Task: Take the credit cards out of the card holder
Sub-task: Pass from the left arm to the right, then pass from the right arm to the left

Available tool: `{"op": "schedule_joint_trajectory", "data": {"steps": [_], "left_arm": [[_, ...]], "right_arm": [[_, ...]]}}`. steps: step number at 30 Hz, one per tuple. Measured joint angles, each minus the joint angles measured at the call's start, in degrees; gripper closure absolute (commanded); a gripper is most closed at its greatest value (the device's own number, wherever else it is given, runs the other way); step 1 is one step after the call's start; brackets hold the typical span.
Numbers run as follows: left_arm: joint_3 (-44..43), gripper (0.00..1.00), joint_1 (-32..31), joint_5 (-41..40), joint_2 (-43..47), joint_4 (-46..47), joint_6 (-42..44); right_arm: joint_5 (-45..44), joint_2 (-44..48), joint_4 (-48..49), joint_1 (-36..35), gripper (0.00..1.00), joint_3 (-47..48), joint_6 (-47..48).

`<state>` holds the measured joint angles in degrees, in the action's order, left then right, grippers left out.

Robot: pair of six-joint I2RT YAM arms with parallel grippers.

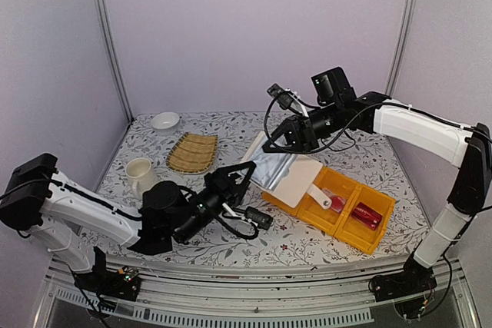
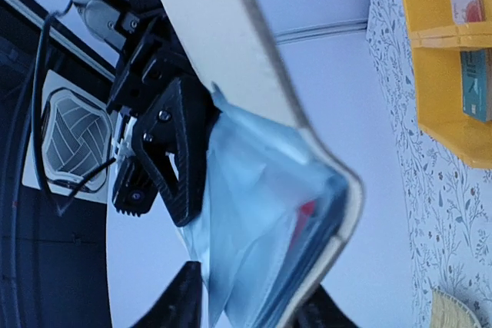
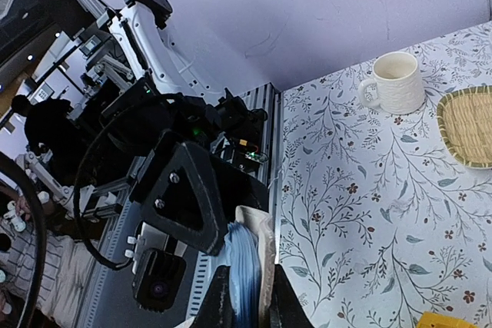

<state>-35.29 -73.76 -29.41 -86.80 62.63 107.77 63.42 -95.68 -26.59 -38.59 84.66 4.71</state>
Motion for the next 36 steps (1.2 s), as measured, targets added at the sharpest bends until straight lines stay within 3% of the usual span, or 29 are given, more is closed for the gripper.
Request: {"op": "schedule_joint_trajectory", "data": {"steps": [3, 5, 11, 15, 19, 26, 30, 36], "left_arm": [[0.48, 0.19, -0.09, -0.02, 0.68, 2.47, -9.55], [0.37, 0.2, -0.02, 1.14, 4.22, -0.98, -20.0], [-3.37, 0.21, 5.64, 18.25, 17.38, -26.62, -55.43], [-4.02, 0.49, 12.24, 35.43, 22.32, -35.76, -76.04], [-12.26, 0.51, 20.0, 48.35, 20.68, -44.89, -93.46], [-33.14, 0.47, 22.03, 61.68, 10.14, -61.11, -107.67], [-34.86, 0.68, 22.1, 64.85, 7.76, -66.71, -110.49], [-34.29, 0.75, 22.23, 67.12, 7.82, -68.11, -111.03]], "right_arm": [[-0.94, 2.21, -1.75, -0.46, 0.99, 0.42, 4.0], [-2.21, 3.37, -3.58, -0.81, 0.98, 1.29, 6.23], [-6.27, 6.45, -10.58, -1.27, 0.99, 5.66, 14.25], [-8.98, 7.52, -14.16, -1.16, 0.98, 6.14, 20.5], [-10.67, 7.52, -16.79, -2.43, 0.99, 6.25, 26.64], [-12.28, 7.06, -19.69, -4.94, 0.99, 10.75, 32.57], [-12.76, 6.32, -20.44, -5.66, 0.98, 12.46, 33.97], [-12.33, 6.25, -21.75, -6.16, 0.99, 12.46, 35.23]]}}
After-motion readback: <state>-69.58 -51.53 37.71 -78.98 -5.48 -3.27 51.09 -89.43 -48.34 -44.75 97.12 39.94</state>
